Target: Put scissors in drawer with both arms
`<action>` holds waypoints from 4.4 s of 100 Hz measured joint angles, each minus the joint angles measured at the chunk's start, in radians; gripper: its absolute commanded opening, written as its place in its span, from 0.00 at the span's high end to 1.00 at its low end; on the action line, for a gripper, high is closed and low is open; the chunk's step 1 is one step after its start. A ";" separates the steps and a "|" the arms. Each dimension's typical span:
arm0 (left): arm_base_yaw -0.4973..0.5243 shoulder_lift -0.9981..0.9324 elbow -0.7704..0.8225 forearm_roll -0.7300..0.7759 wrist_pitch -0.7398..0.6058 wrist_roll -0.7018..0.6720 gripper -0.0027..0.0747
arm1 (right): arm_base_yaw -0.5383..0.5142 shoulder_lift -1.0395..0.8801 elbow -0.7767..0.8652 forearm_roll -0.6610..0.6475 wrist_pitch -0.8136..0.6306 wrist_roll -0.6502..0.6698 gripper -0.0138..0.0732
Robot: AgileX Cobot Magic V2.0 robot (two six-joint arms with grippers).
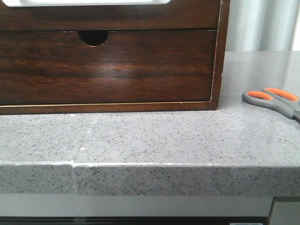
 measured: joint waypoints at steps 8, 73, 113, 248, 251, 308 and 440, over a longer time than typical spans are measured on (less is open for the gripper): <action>0.000 0.000 -0.018 -0.007 0.085 0.000 0.99 | 0.000 0.000 -0.038 0.020 0.087 0.002 0.89; -0.003 0.662 -0.516 -0.237 0.517 0.228 0.58 | 0.000 0.251 -0.390 0.013 0.568 -0.071 0.34; -0.005 0.859 -0.531 -0.972 0.544 0.583 0.58 | 0.000 0.258 -0.391 0.016 0.576 -0.071 0.36; -0.007 1.115 -0.646 -1.032 0.558 0.630 0.58 | 0.000 0.258 -0.391 0.019 0.576 -0.069 0.39; -0.007 1.115 -0.646 -1.032 0.558 0.630 0.58 | 0.000 0.258 -0.391 0.019 0.576 -0.069 0.39; -0.007 1.120 -0.662 -1.034 0.500 0.578 0.58 | 0.000 0.258 -0.391 0.019 0.576 -0.069 0.39; -0.181 0.978 -0.605 -1.068 0.355 0.520 0.99 | 0.000 0.258 -0.391 0.033 0.576 -0.069 0.40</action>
